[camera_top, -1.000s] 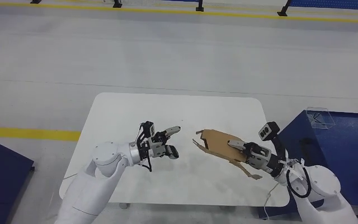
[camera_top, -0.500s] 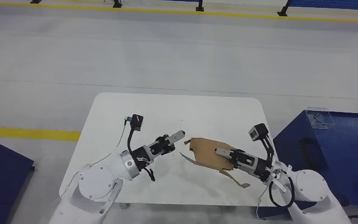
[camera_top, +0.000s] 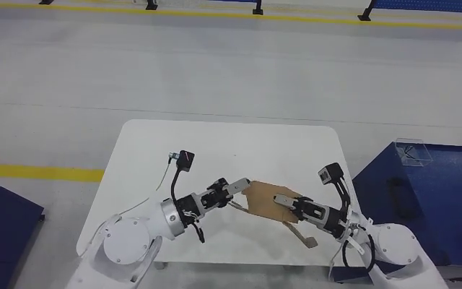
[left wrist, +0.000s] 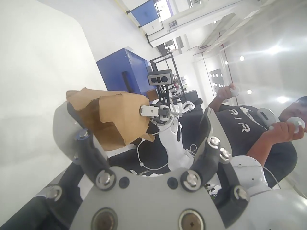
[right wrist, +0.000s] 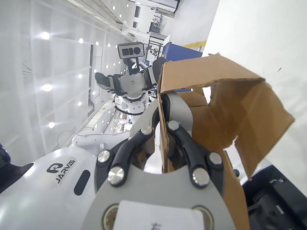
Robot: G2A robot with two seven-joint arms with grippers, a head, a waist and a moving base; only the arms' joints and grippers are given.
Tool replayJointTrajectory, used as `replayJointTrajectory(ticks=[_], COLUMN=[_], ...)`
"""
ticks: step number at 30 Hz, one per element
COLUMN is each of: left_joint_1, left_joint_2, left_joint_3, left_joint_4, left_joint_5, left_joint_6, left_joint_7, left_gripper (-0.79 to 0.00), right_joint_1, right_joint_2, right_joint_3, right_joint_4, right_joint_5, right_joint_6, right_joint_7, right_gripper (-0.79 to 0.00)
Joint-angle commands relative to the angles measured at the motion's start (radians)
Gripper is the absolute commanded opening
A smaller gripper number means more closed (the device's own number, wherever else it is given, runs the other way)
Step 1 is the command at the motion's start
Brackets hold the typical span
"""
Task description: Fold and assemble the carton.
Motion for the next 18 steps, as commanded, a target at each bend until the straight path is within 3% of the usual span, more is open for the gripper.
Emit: replayJointTrajectory(ticks=[1, 9, 18], left_joint_1=[-0.012, -0.04, -0.005], left_joint_2=[-0.001, -0.006, -0.003], left_joint_3=[0.015, 0.058, 0.063], left_joint_4=[0.009, 0.026, -0.031], left_joint_5=[0.005, 0.003, 0.029], left_joint_6=[0.02, 0.035, -0.007], left_joint_7=[-0.012, -0.018, 0.004], left_gripper=[0.0, 0.0, 0.0], right_joint_1=[0.003, 0.006, 0.006], right_joint_2=[0.0, -0.002, -0.004], right_joint_3=[-0.004, -0.013, -0.043], right_joint_4=[-0.001, -0.005, -0.007], right_joint_5=[-0.001, 0.004, -0.022], right_joint_6=[0.001, 0.001, 0.006], right_joint_7=[0.001, -0.001, -0.006], right_gripper=[-0.785, -0.785, -0.785])
